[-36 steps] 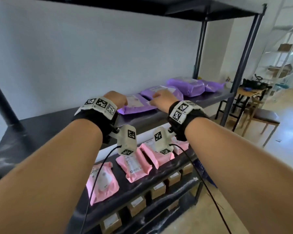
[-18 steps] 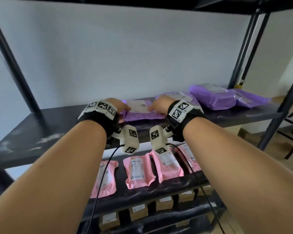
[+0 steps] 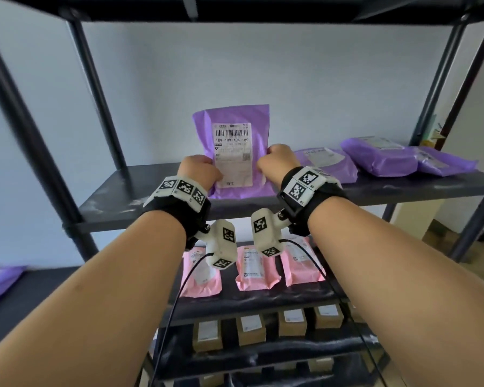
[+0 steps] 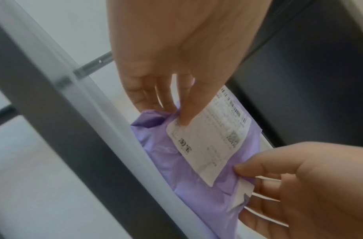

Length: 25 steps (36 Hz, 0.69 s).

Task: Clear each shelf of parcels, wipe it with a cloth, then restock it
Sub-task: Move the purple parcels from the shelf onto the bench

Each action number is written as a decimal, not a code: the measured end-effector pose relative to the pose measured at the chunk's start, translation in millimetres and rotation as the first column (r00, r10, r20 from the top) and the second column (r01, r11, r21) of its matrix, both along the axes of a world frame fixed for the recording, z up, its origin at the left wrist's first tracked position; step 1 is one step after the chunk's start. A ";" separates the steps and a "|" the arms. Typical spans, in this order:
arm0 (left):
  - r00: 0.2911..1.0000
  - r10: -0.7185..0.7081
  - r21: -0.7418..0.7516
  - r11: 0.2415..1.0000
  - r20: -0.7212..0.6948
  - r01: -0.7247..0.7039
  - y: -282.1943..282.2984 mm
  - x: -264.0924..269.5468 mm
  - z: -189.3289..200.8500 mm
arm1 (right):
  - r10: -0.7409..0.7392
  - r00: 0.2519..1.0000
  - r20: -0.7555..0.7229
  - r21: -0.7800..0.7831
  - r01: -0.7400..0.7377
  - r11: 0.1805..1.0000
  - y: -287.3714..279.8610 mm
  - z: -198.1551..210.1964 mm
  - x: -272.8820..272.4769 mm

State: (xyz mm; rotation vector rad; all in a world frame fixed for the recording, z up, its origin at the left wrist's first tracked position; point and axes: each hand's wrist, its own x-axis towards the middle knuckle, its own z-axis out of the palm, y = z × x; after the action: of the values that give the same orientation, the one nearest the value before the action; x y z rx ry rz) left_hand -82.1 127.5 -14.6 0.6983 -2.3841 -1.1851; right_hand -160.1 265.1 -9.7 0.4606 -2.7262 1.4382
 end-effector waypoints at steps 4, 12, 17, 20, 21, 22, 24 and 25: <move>0.991 0.025 0.182 0.983 -0.134 0.000 -21.1 50.3 0.7 | 0.042 0.999 0.001 -0.022 -0.042 0.999 -22.3 6.7 43.5; 0.973 0.022 0.194 0.981 -0.228 0.023 -77.9 172.1 -3.9 | 0.098 0.995 0.018 -0.138 -0.094 0.986 -88.0 -7.2 153.0; 0.975 0.068 0.189 0.982 -0.210 -0.027 -124.4 253.9 -23.9 | 0.166 0.985 0.057 -0.169 -0.154 0.973 -141.0 -29.5 227.0; 0.975 0.125 0.192 0.977 -0.183 -0.089 -154.4 297.1 -41.3 | 0.230 0.968 0.098 -0.179 -0.210 0.961 -172.0 -50.4 263.9; 0.977 0.136 0.188 0.977 -0.163 -0.104 -164.3 309.5 -47.0 | 0.253 0.961 0.110 -0.167 -0.233 0.958 -181.6 -58.3 274.7; 0.979 0.150 0.183 0.975 -0.141 -0.123 -174.9 321.1 -53.2 | 0.275 0.954 0.122 -0.151 -0.256 0.955 -191.8 -66.6 284.6; 0.978 0.187 0.159 0.972 -0.090 -0.171 -194.3 340.9 -64.3 | 0.319 0.936 0.147 -0.132 -0.301 0.945 -211.5 -82.9 300.3; 0.976 0.206 0.146 0.970 -0.073 -0.194 -204.5 348.8 -70.2 | 0.334 0.929 0.160 -0.124 -0.316 0.940 -222.2 -91.3 306.1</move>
State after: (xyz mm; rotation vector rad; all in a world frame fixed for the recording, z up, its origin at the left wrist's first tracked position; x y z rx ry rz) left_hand 266.7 -77.0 -84.8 0.8891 -2.1185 -1.2749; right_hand 145.9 43.0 -101.0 0.8541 -2.7988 1.7576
